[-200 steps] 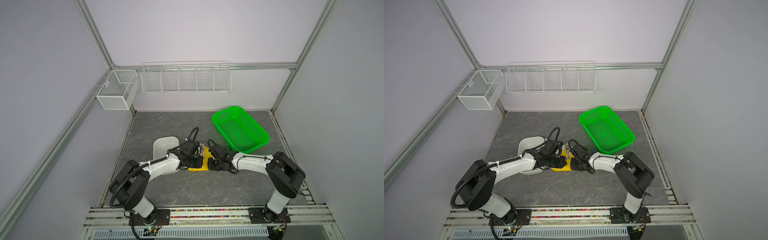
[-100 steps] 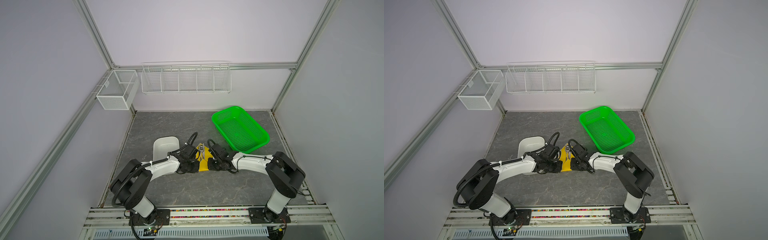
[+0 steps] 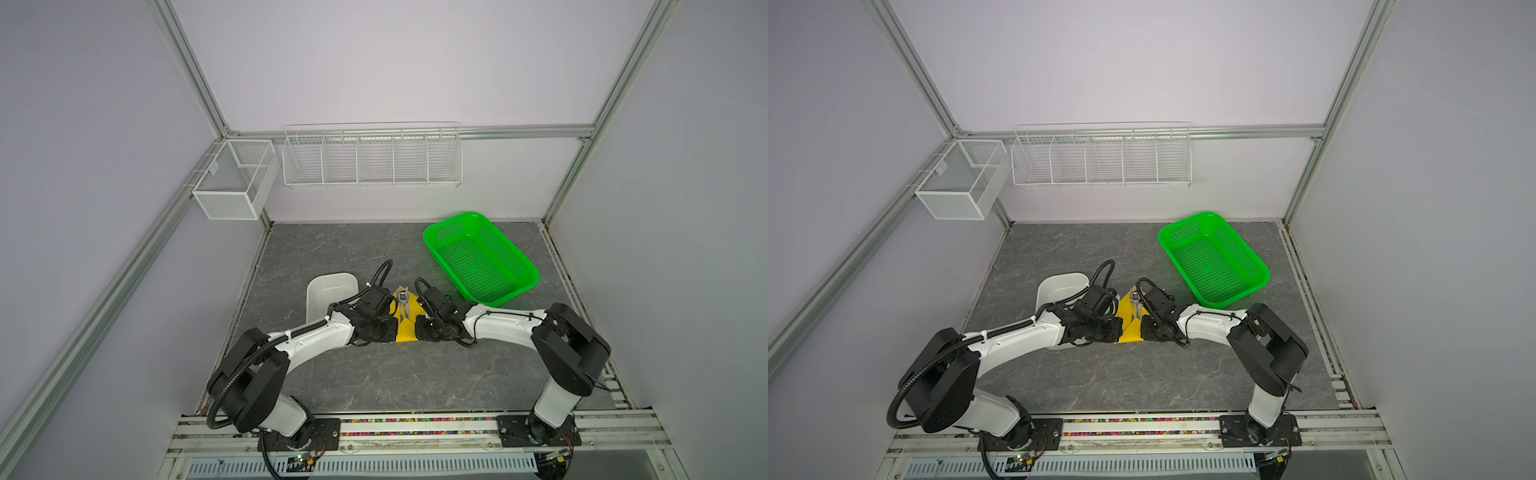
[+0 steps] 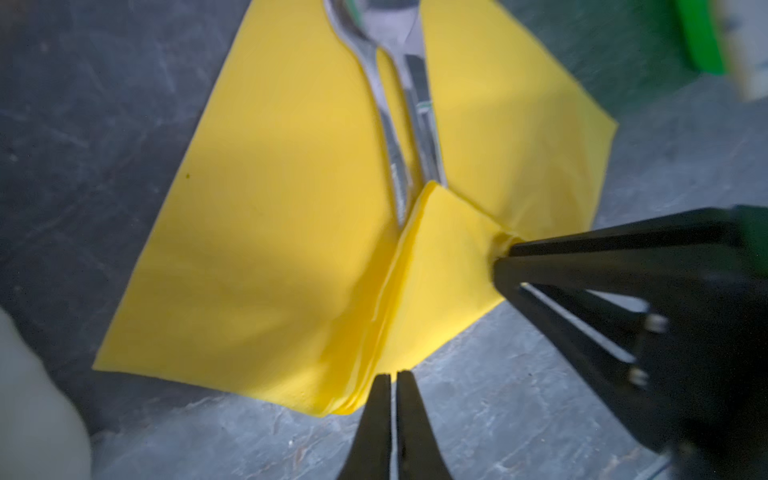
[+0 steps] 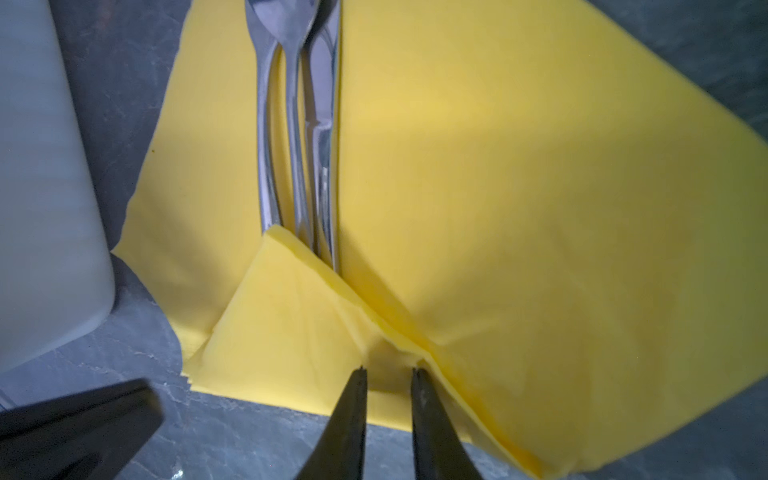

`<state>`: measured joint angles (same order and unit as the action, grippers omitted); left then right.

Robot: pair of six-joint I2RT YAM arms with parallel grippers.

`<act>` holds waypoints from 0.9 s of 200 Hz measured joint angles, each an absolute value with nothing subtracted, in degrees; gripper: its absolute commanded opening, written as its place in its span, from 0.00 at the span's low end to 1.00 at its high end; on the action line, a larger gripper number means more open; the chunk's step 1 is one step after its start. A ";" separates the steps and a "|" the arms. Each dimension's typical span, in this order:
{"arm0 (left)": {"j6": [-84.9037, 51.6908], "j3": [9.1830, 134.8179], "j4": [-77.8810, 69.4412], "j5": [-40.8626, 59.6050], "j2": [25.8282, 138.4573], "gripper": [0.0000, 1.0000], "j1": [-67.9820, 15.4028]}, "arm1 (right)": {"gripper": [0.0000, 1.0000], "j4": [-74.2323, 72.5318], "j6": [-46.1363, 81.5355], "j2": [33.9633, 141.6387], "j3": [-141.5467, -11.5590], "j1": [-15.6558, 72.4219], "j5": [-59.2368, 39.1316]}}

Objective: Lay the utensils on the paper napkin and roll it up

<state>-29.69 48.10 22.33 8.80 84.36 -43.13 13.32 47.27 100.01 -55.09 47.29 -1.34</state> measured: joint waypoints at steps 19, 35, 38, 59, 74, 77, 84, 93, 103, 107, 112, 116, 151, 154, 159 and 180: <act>-29.74 49.98 20.45 10.96 84.16 0.08 -43.16 | 0.23 13.32 47.29 100.01 -55.09 47.29 -1.34; -29.91 51.64 18.85 13.10 86.06 0.06 -43.16 | 0.23 13.32 47.29 100.01 -55.09 47.29 -1.34; -29.95 51.88 18.57 13.47 86.54 0.06 -43.16 | 0.23 13.32 47.29 100.01 -55.09 47.29 -1.34; -30.65 52.75 16.51 15.81 90.43 0.05 -43.16 | 0.23 13.30 47.29 100.01 -55.09 47.29 -1.37; -31.05 52.86 15.97 17.04 92.92 0.05 -43.16 | 0.23 13.30 47.29 100.01 -55.09 47.29 -1.37; -31.09 52.86 15.90 17.28 93.36 0.05 -43.16 | 0.23 13.32 47.29 100.01 -55.09 47.29 -1.37; -31.24 52.86 15.77 17.82 94.30 0.05 -43.16 | 0.24 13.32 47.29 99.98 -55.09 47.29 -1.37; -31.29 52.86 15.62 18.41 95.20 0.05 -43.16 | 0.23 13.32 47.29 99.98 -55.09 47.29 -1.34; -31.33 52.90 15.29 19.16 95.94 0.05 -43.16 | 0.23 13.32 47.29 100.01 -55.09 47.29 -1.34; -31.33 52.93 15.20 19.42 96.16 0.05 -43.16 | 0.23 13.32 47.29 100.01 -55.09 47.29 -1.34; -31.35 53.01 15.07 19.73 96.49 0.05 -43.16 | 0.23 13.32 47.29 99.98 -55.09 47.29 -1.34; -31.35 53.12 14.98 19.94 96.77 0.05 -43.16 | 0.23 13.32 47.29 100.01 -55.09 47.29 -1.34; -31.20 54.63 14.83 21.71 98.83 0.04 -43.16 | 0.23 13.30 47.29 99.98 -55.09 47.29 -1.34; -31.22 54.76 14.85 21.87 98.96 0.04 -43.16 | 0.23 13.30 47.31 99.98 -55.09 47.29 -1.34; -31.20 54.96 14.81 22.20 99.26 0.04 -43.16 | 0.24 13.30 47.31 99.98 -55.09 47.29 -1.34; -31.22 55.37 14.83 22.61 100.66 0.02 -43.13 | 0.23 13.45 47.31 99.98 -55.09 47.27 -1.32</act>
<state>-31.22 55.37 14.83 22.61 100.66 -43.13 13.45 47.31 99.98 -55.09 47.27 -1.32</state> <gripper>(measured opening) 0.047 0.235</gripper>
